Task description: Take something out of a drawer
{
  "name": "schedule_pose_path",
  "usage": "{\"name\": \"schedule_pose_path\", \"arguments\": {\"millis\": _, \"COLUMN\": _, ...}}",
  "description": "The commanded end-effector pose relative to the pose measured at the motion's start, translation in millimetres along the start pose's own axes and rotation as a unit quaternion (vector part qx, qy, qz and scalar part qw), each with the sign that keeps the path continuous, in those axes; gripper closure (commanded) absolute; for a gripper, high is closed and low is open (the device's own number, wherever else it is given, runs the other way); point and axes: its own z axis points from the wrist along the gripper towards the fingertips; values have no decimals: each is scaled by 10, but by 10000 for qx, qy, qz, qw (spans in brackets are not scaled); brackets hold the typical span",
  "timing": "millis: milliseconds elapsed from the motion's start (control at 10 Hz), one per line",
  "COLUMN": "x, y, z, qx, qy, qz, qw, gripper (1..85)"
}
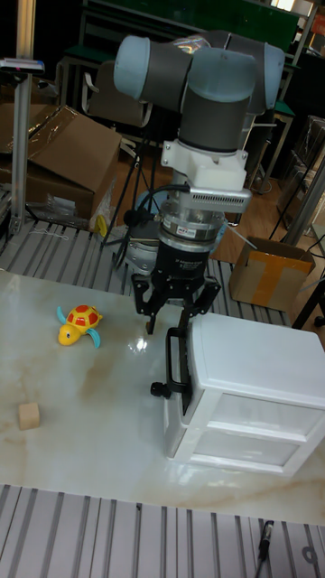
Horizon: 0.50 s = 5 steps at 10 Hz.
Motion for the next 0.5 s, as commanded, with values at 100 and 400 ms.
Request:
{"name": "schedule_pose_path", "arguments": {"millis": 100, "x": -140, "y": -22, "z": 118, "qx": -64, "qy": -110, "qz": -25, "qw": 9999, "gripper": 333}}
{"name": "schedule_pose_path", "arguments": {"millis": 400, "x": -167, "y": -72, "z": 165, "qx": -5, "qy": -129, "qz": -22, "qw": 9999, "gripper": 340}}
